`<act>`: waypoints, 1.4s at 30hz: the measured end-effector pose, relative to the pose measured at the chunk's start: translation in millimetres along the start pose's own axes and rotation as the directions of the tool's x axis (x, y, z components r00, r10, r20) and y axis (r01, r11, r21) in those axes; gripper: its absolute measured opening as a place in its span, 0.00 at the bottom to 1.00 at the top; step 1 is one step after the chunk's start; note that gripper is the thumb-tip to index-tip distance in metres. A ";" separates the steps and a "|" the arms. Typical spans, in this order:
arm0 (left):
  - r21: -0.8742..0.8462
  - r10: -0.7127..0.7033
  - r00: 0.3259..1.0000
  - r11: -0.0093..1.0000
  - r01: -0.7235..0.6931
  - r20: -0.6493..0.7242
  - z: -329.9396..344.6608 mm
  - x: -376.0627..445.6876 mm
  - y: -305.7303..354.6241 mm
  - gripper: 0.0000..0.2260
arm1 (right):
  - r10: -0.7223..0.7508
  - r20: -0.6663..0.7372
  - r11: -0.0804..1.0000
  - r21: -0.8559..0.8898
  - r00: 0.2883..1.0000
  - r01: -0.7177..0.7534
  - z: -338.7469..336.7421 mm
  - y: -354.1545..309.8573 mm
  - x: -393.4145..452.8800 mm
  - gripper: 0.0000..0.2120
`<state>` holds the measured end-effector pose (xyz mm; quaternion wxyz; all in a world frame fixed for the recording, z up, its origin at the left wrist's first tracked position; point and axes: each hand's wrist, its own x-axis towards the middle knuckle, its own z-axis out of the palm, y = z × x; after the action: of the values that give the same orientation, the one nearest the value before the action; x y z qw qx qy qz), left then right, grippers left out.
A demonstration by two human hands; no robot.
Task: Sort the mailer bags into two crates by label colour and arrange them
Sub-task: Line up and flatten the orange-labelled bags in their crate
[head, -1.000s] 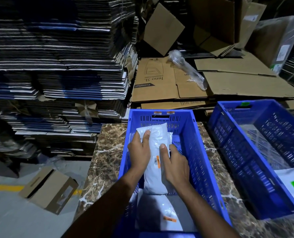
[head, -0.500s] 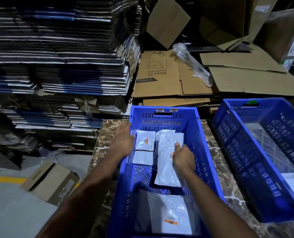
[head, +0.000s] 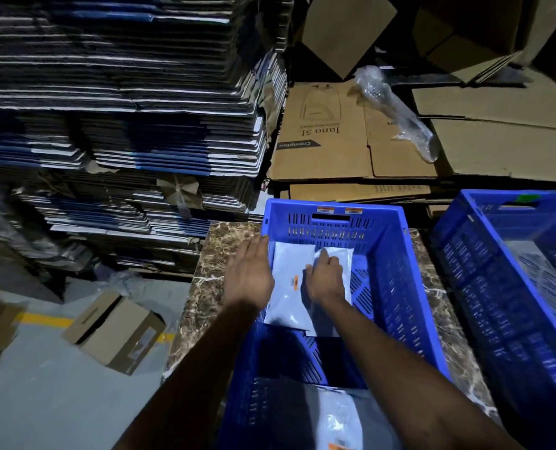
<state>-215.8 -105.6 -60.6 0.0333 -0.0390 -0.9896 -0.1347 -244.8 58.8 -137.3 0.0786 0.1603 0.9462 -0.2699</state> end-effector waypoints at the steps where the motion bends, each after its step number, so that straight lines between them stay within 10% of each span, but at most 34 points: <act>1: 0.002 -0.009 1.000 1.000 0.009 0.003 0.1 -0.2 0.8 0.29 | -0.080 -0.050 0.995 -0.068 0.996 0.076 5.2 1.4 0.5 0.26; 7: -0.032 0.003 0.998 0.999 -0.001 0.056 -1.5 4.2 0.5 0.30 | -0.411 0.147 0.852 -0.290 0.900 0.437 46.5 -7.3 5.9 0.30; 18: -0.127 0.362 0.931 0.922 -0.366 -0.052 7.7 6.5 -14.2 0.28 | -0.444 0.101 0.837 -0.309 0.890 0.452 74.6 -2.1 14.2 0.38; 42: -0.032 0.285 0.958 0.958 -0.286 -0.018 8.1 5.7 -13.6 0.30 | -0.344 0.069 0.877 -0.332 0.936 0.347 81.4 -18.9 42.8 0.30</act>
<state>-223.1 -116.0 -71.6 0.0582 -0.1810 -0.9709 -0.1457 -286.3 11.1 -206.7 0.0593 -0.0282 0.9914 -0.1131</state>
